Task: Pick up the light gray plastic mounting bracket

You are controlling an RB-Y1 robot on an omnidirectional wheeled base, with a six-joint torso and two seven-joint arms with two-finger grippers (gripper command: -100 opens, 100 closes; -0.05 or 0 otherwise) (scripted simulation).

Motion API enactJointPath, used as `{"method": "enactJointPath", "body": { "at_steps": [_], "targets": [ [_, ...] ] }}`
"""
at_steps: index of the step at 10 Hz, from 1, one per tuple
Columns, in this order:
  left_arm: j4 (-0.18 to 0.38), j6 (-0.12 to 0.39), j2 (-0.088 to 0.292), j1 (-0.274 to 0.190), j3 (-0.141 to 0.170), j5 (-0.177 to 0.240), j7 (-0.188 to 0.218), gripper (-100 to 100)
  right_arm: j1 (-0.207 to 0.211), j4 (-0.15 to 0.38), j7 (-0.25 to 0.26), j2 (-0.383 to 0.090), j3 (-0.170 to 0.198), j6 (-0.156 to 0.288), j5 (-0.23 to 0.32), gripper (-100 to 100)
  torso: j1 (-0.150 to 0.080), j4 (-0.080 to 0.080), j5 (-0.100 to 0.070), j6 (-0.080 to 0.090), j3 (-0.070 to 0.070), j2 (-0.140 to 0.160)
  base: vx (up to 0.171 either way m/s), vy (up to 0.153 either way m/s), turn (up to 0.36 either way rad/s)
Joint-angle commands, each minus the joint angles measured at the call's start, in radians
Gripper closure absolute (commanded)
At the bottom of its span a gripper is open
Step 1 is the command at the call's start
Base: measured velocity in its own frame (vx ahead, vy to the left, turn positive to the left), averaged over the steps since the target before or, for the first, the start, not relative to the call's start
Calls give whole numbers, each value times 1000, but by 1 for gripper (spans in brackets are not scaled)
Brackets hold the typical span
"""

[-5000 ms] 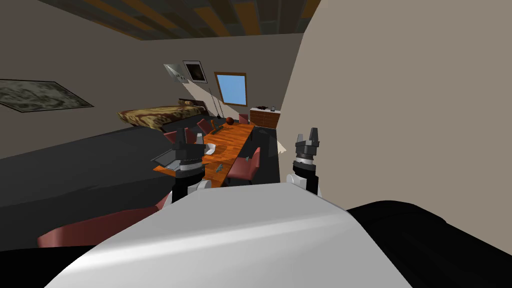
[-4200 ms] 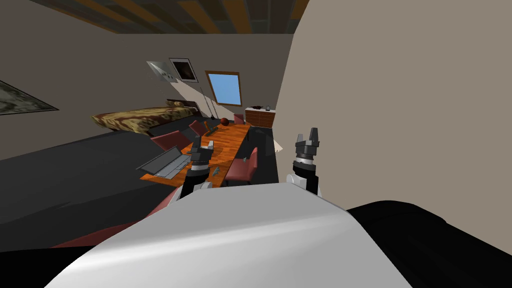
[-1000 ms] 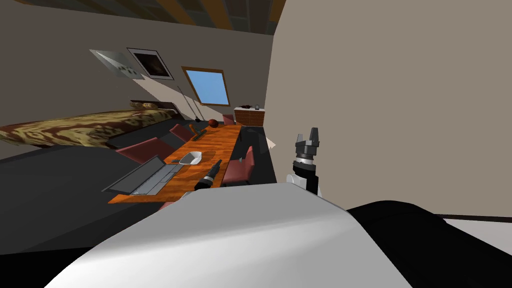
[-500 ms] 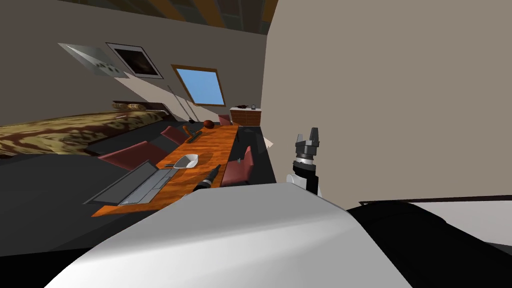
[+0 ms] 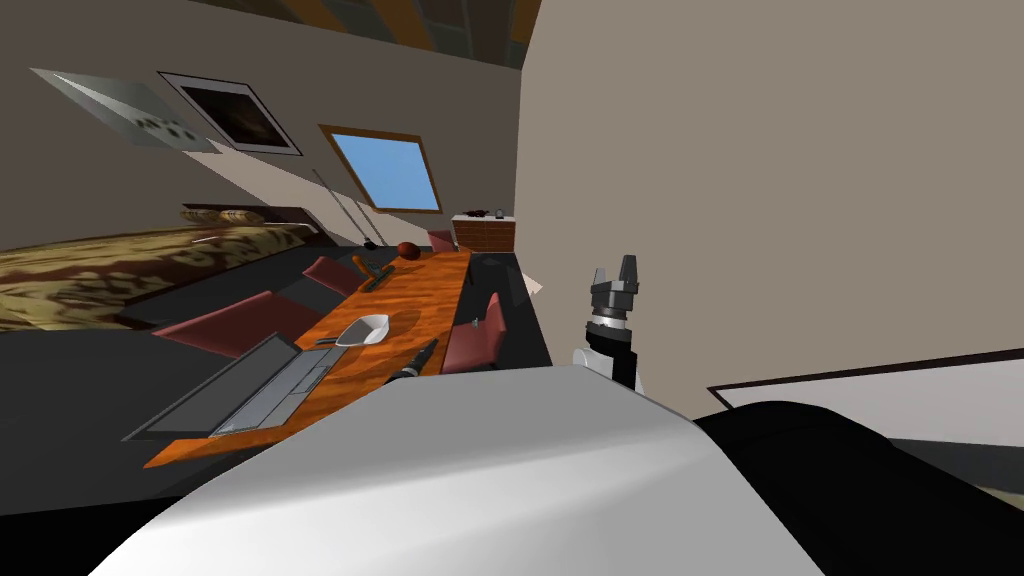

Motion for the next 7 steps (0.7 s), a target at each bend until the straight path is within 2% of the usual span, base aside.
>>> {"method": "enactJointPath", "body": {
  "at_steps": [1,4,5,7],
  "targets": [
    [37,0,3,5,1,-6,-4,-100,0,0,0,0,0,0,0,0,0,0,0,0,0,0,5,33,-70],
    [123,21,17,-12,-5,-26,-13,-100,0,0,0,0,0,0,0,0,0,0,0,0,0,0,7,38,-124],
    [136,21,17,-12,-5,-26,-13,-100,0,0,0,0,0,0,0,0,0,0,0,0,0,0,7,37,-85],
    [213,39,27,-28,-8,-45,-20,-100,0,0,0,0,0,0,0,0,0,0,0,0,0,0,-2,58,-177]
  ]
}}
